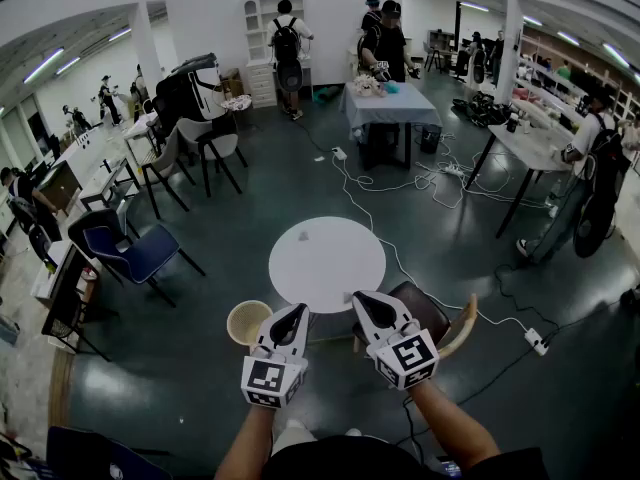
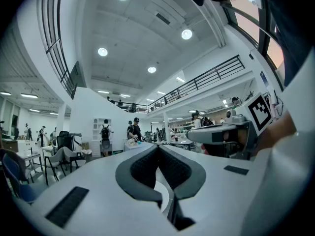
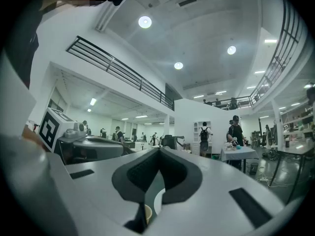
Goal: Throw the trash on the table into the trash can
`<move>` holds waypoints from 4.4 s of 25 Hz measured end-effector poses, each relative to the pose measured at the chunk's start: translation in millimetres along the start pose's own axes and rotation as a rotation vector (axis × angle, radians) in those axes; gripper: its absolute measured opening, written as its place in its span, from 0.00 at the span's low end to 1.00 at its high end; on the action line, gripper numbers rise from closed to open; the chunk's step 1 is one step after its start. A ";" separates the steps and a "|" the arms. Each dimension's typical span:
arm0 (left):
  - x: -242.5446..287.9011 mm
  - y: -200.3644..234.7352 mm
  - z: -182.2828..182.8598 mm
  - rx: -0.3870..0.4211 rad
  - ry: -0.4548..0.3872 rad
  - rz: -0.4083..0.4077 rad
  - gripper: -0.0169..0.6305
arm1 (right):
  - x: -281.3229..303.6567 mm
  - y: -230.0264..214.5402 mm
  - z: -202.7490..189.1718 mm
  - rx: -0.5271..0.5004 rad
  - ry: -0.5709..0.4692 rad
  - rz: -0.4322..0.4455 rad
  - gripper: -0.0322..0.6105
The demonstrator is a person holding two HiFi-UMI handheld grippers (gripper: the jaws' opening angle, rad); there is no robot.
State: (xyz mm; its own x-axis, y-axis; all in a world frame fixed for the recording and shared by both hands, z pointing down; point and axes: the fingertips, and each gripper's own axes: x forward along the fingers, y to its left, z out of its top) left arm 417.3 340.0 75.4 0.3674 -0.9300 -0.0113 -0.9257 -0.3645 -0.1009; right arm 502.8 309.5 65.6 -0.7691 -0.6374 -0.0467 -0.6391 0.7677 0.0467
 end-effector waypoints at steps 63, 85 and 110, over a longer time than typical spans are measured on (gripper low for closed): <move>141.8 282.2 -101.9 -0.100 0.112 -0.232 0.04 | 293.9 -52.8 -104.5 0.061 0.209 -0.233 0.07; 218.3 264.0 -191.6 -0.156 0.264 -0.273 0.04 | 280.8 -140.6 -251.1 0.126 0.451 -0.299 0.07; 292.7 237.3 -329.4 -0.218 0.502 -0.252 0.04 | 286.7 -217.2 -483.3 0.274 0.791 -0.231 0.37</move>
State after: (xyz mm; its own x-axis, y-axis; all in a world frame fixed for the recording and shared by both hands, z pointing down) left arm 275.6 -34.4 375.9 0.5393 -0.7032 0.4633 -0.8324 -0.5284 0.1670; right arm 418.2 -71.7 524.3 -0.4640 -0.5595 0.6867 -0.8338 0.5376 -0.1254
